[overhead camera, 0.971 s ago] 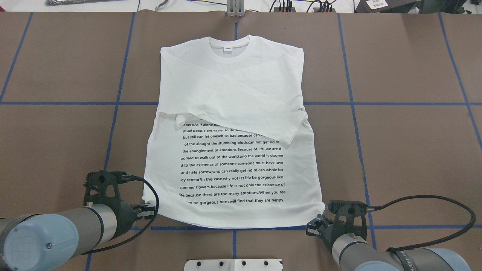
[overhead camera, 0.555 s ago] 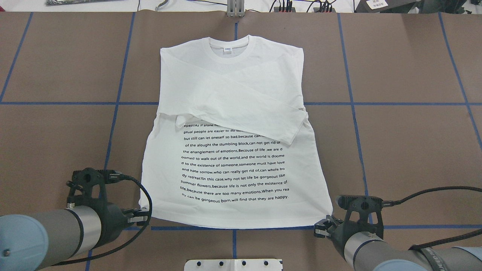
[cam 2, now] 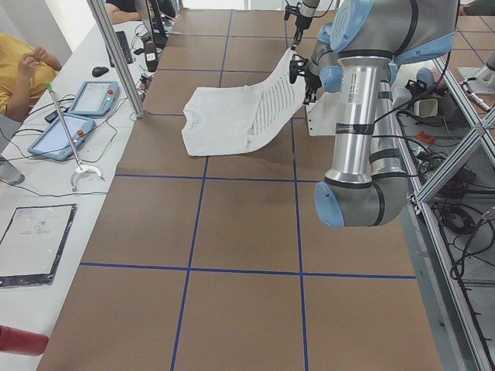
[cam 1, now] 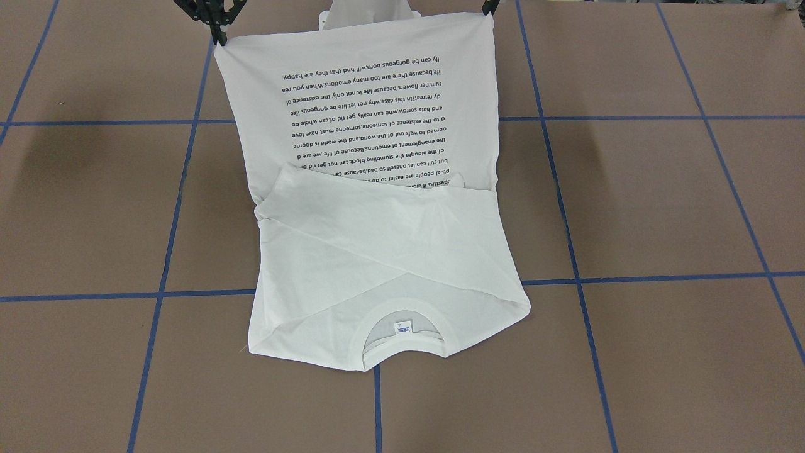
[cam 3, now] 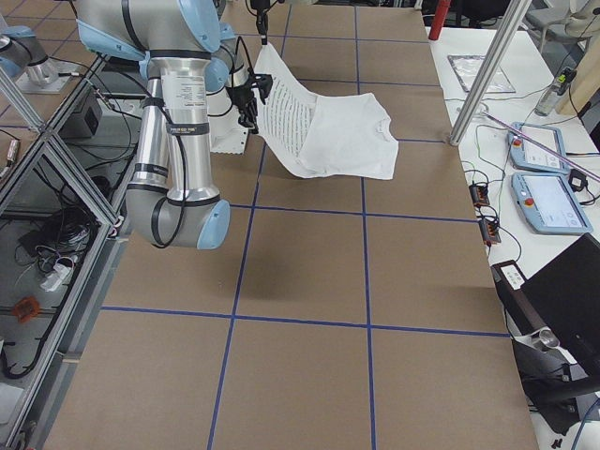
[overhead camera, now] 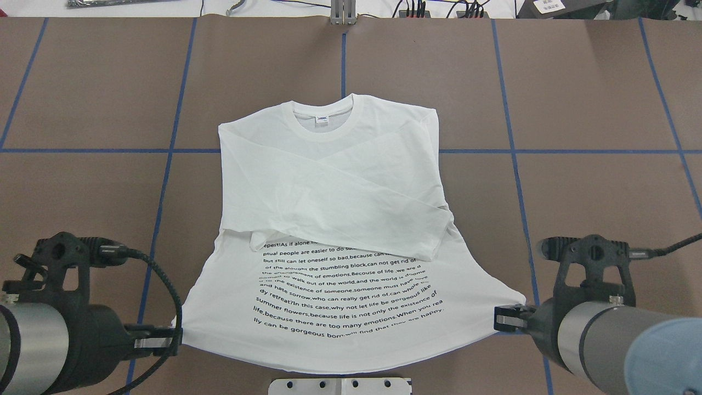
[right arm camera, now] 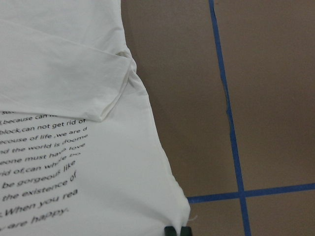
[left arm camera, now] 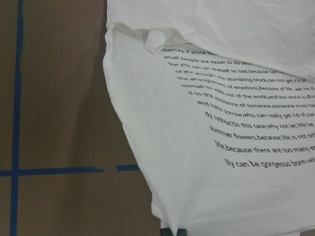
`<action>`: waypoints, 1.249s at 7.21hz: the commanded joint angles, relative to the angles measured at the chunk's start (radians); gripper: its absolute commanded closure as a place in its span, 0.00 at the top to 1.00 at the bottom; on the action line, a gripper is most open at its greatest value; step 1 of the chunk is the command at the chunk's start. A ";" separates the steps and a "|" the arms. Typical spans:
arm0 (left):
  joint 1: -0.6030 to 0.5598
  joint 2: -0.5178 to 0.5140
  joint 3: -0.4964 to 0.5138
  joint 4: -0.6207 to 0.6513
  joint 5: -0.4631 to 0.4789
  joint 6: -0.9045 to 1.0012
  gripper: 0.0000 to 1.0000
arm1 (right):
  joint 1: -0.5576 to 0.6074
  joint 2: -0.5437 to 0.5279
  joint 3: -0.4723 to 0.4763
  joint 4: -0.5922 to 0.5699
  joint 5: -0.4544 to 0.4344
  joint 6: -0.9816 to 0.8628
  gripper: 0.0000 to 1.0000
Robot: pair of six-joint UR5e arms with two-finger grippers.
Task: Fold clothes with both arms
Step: 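Lift the hem with both grippers and fold it toward the collar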
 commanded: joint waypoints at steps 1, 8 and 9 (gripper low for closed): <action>-0.179 -0.116 0.156 0.034 -0.010 0.129 0.00 | 0.169 0.207 -0.149 -0.081 0.031 -0.098 0.00; -0.481 -0.259 0.625 -0.204 0.071 0.380 0.00 | 0.475 0.345 -0.632 0.233 0.028 -0.332 0.00; -0.481 -0.259 0.699 -0.272 0.077 0.381 0.00 | 0.501 0.367 -0.692 0.282 0.028 -0.349 0.00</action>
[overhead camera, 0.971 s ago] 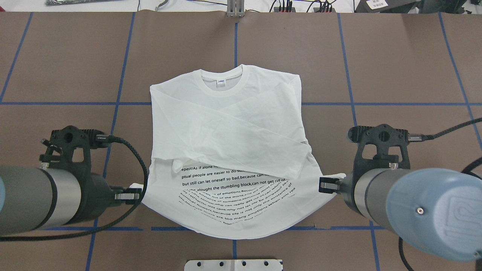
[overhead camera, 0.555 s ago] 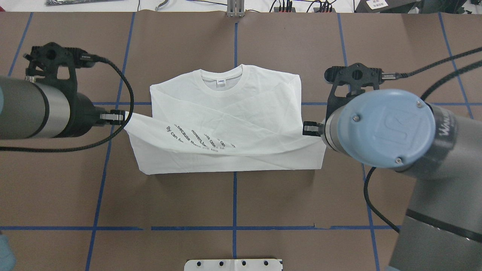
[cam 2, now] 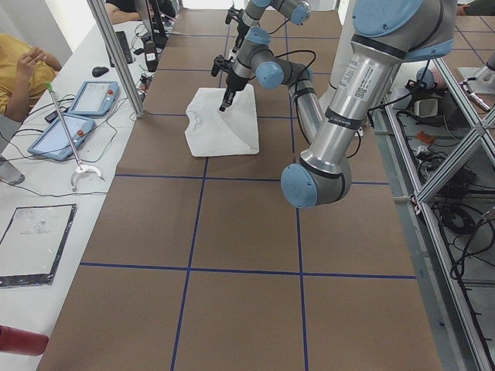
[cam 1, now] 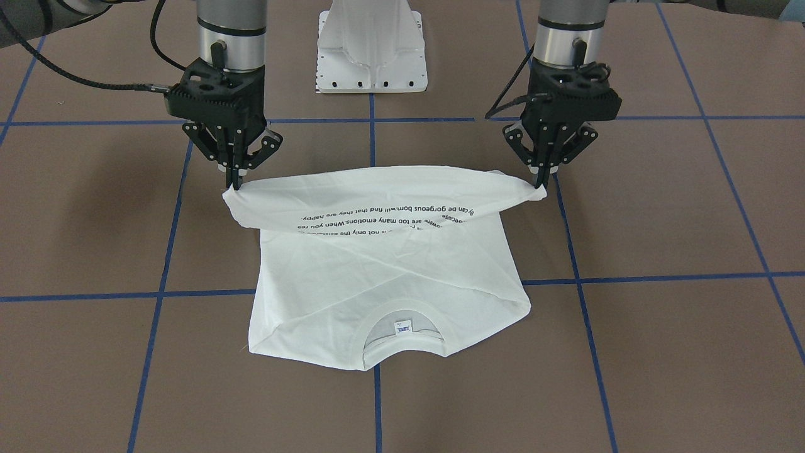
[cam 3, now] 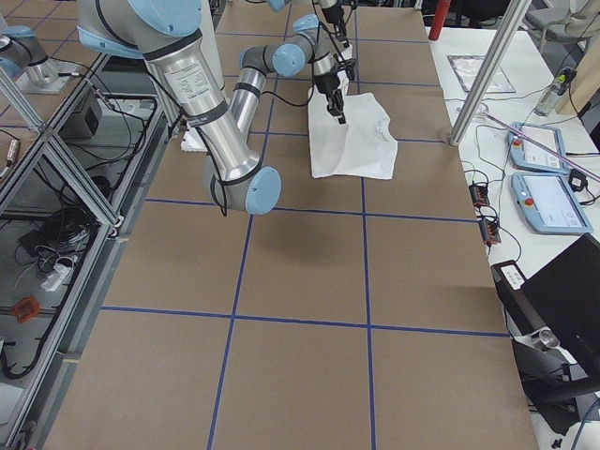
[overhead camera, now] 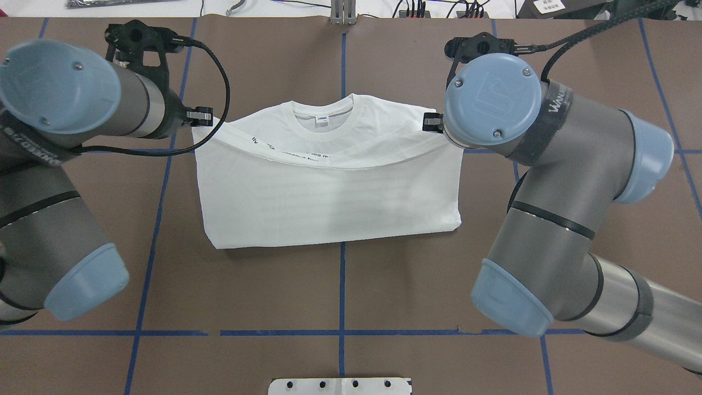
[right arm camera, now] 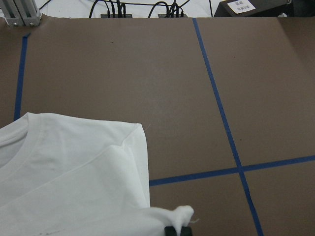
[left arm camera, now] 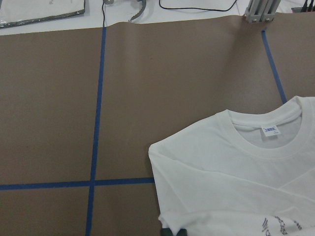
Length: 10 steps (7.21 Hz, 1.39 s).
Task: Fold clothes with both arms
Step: 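Lift the hem with both grippers and fold it toward the collar, then release the hem at the collar and press the folded edges with both grippers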
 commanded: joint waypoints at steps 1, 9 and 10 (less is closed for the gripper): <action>-0.001 -0.005 0.155 -0.145 0.044 0.002 0.00 | 0.044 0.055 -0.183 0.122 -0.001 -0.032 0.00; -0.010 -0.068 0.425 -0.420 0.030 0.110 1.00 | 0.066 0.081 -0.495 0.364 0.031 -0.080 1.00; -0.013 0.003 0.329 -0.422 -0.066 0.129 1.00 | 0.090 0.080 -0.484 0.364 0.113 -0.122 1.00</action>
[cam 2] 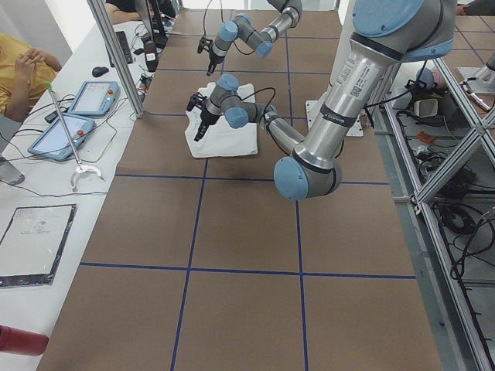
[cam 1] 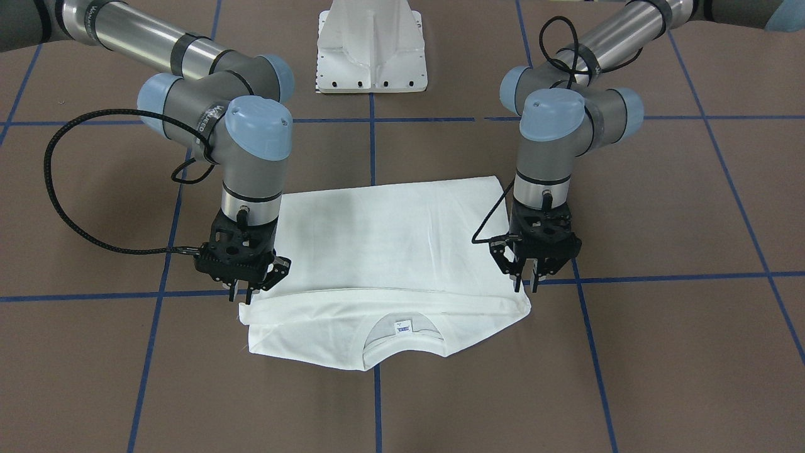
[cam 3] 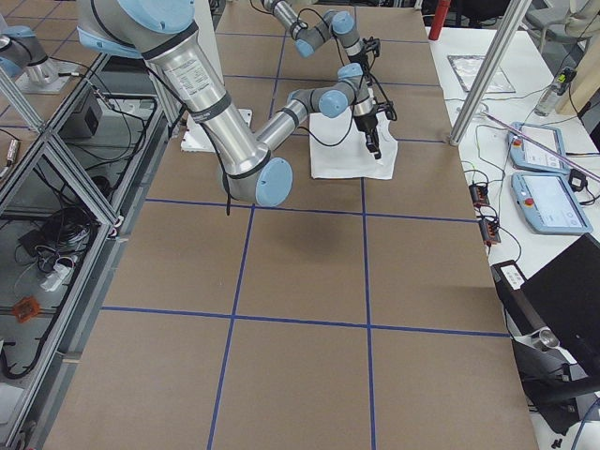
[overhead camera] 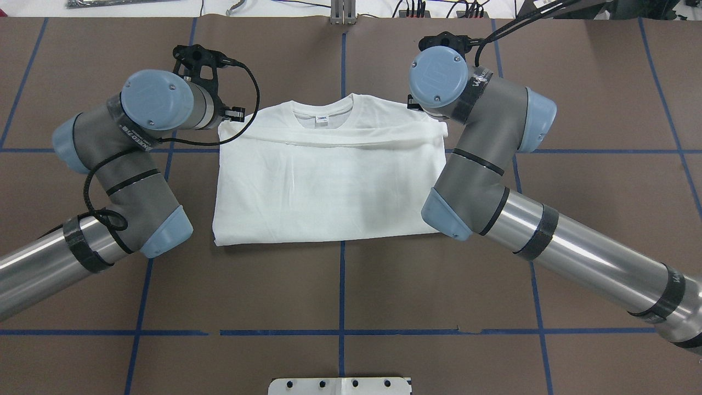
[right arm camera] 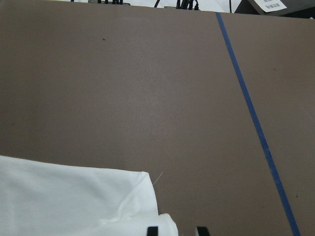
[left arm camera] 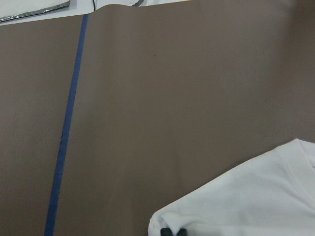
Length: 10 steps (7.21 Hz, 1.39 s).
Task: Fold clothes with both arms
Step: 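Release the hem at the collar and press the folded edges with both grippers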
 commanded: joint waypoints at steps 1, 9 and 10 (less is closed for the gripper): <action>-0.004 0.131 -0.188 -0.003 -0.132 0.024 1.00 | 0.029 -0.015 0.029 0.004 0.087 -0.081 1.00; 0.304 0.327 -0.215 -0.212 -0.053 -0.346 0.67 | 0.027 -0.033 0.061 0.005 0.082 -0.080 1.00; 0.310 0.324 -0.215 -0.212 -0.048 -0.352 0.48 | 0.027 -0.033 0.061 0.005 0.082 -0.081 1.00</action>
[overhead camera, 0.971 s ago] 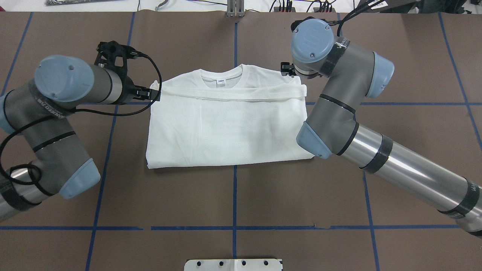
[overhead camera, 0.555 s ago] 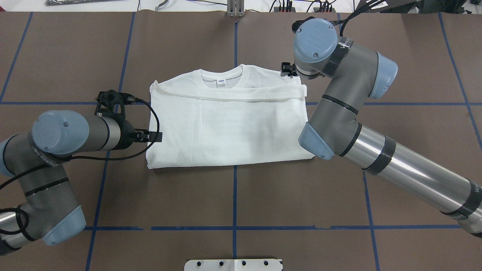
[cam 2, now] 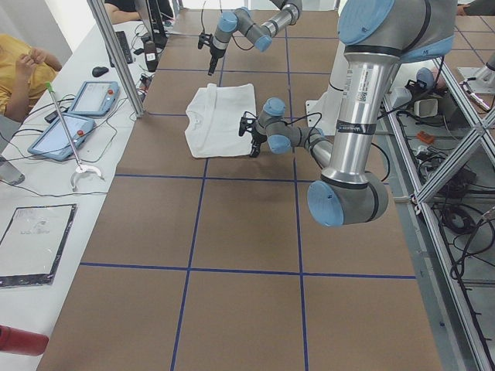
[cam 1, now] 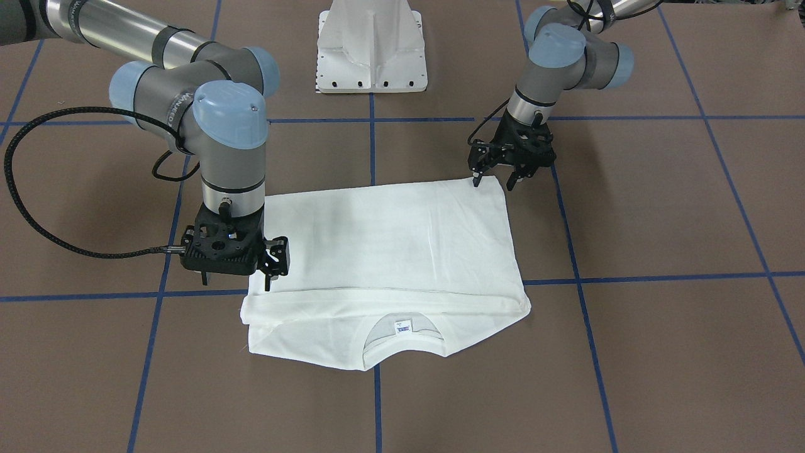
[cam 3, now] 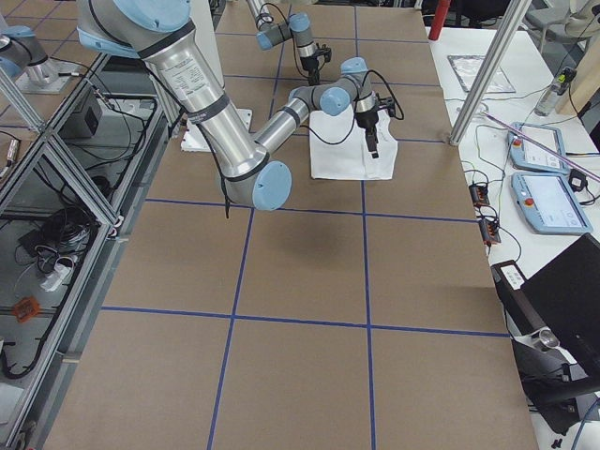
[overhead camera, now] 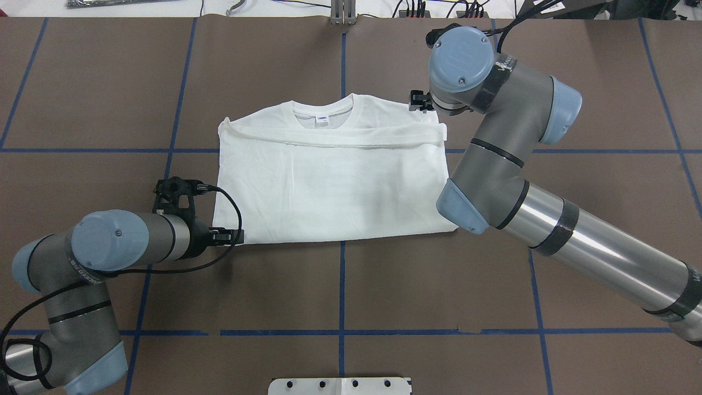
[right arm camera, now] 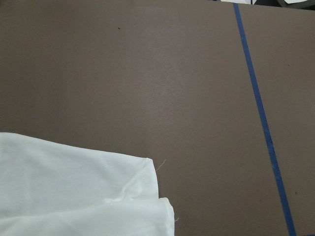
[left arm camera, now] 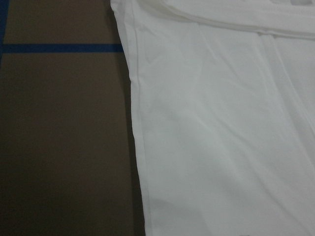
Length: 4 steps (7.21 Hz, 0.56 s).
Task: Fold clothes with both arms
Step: 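Release the hem at the collar and press the folded edges with both grippers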
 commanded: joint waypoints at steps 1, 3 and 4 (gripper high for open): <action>0.020 -0.005 0.004 0.000 0.005 -0.021 0.21 | 0.000 -0.002 0.001 0.000 -0.001 -0.001 1.00; 0.017 -0.003 -0.014 0.001 0.005 -0.021 0.00 | -0.002 -0.002 0.001 0.000 -0.001 -0.001 1.00; 0.006 -0.003 -0.020 0.001 0.006 -0.013 0.00 | -0.002 -0.002 -0.001 0.000 -0.001 -0.001 1.00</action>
